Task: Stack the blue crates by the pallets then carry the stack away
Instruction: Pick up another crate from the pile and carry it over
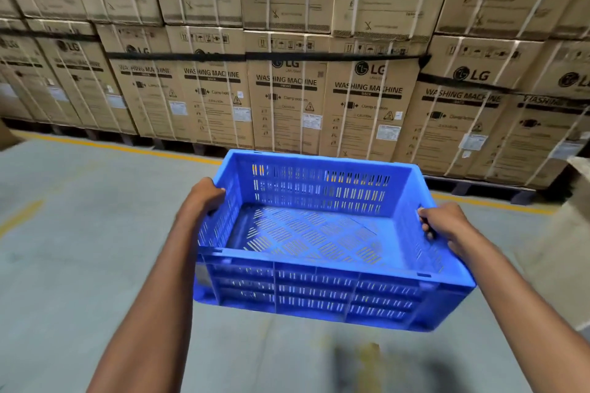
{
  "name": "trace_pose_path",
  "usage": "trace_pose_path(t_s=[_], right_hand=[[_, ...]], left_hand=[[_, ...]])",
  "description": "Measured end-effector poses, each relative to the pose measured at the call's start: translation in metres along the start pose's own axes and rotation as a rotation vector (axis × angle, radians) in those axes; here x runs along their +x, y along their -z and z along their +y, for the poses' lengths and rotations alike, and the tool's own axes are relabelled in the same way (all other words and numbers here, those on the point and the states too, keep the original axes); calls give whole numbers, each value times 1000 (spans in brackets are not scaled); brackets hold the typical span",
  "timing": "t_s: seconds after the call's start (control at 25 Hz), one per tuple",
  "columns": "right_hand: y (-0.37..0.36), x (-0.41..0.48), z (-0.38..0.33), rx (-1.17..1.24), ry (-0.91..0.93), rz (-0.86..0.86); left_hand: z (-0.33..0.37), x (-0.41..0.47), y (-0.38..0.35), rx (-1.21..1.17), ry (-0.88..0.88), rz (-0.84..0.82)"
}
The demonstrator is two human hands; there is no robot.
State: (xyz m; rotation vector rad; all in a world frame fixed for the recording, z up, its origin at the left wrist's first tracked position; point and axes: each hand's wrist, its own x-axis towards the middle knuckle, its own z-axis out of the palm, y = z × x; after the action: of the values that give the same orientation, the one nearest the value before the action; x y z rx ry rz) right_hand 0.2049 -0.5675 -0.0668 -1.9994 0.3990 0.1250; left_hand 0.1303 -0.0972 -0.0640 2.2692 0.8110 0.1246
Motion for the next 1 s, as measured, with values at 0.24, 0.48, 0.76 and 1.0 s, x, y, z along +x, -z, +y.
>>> trace_pose_path(t_s=[0.24, 0.48, 0.76, 1.0], right_hand=[[44, 78, 5, -6, 28, -31], [80, 148, -15, -29, 67, -41], [62, 167, -37, -2, 111, 4], [50, 177, -54, 22, 77, 21]], left_hand=[[51, 5, -65, -18, 33, 60], [87, 12, -112, -21, 63, 110], [101, 50, -102, -98, 33, 122], [114, 79, -90, -119, 10, 113]])
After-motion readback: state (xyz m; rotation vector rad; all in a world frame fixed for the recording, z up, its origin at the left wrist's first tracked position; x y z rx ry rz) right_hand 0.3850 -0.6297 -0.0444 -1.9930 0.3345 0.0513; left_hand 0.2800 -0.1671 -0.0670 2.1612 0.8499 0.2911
